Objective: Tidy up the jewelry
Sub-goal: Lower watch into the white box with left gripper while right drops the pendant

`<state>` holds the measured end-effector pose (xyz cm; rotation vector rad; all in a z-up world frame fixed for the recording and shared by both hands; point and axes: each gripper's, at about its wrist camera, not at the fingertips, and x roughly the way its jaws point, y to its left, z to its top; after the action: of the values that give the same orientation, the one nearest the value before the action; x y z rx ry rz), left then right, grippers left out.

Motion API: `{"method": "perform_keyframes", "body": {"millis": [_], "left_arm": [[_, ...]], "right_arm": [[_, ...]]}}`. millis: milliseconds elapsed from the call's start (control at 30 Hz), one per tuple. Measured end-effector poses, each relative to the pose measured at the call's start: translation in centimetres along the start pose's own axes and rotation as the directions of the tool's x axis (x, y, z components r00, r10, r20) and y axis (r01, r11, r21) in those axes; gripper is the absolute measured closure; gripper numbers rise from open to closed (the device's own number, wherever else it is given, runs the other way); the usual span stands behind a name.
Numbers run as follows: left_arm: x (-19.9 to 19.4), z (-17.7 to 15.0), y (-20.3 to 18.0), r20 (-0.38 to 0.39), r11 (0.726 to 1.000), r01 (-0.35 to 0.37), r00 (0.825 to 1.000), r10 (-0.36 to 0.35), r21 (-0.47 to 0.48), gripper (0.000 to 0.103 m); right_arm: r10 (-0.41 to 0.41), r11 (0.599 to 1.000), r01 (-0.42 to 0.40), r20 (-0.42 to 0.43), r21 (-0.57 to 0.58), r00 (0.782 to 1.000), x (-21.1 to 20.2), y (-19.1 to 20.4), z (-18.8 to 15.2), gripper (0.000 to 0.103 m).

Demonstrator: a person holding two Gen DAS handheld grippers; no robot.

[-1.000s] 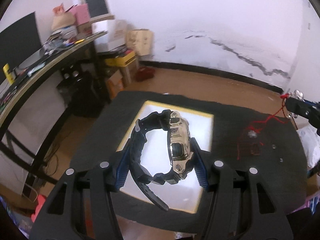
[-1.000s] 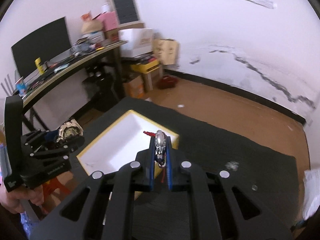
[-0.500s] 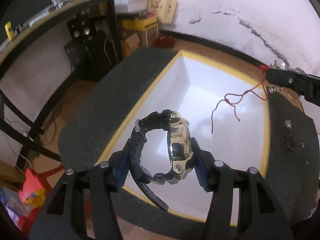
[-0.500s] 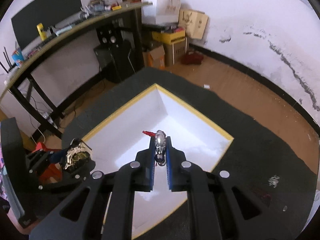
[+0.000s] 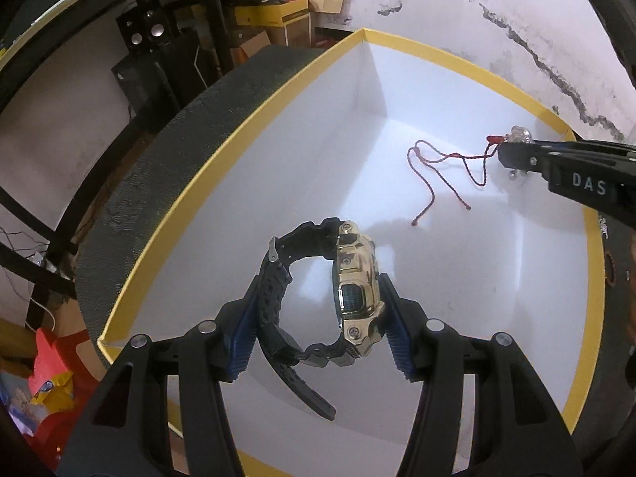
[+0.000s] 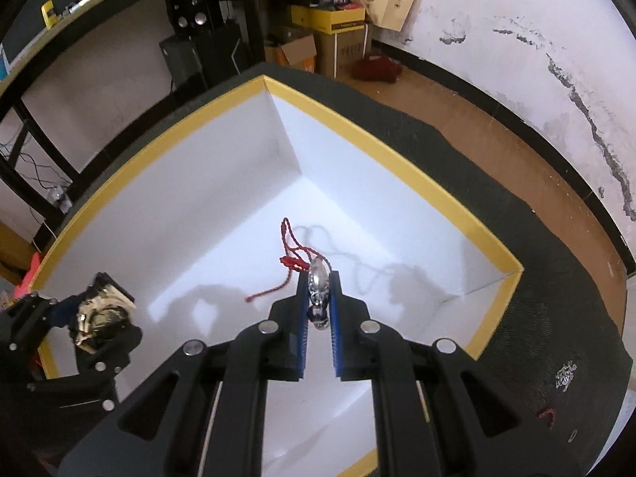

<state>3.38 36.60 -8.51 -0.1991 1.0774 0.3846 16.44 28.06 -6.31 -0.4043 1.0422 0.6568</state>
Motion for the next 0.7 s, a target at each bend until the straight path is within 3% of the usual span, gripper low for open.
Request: {"method": "perform_keyframes", "body": {"millis": [700], "left_arm": [[0.02,-0.05,-0.73,-0.015,1.000,-0.024,1.000,0.025,0.010,0.047]], "right_arm": [[-0.031,0.999,0.031,-0.007,-0.021,0.999,0.70,0.01,-0.91,0.093]]}}
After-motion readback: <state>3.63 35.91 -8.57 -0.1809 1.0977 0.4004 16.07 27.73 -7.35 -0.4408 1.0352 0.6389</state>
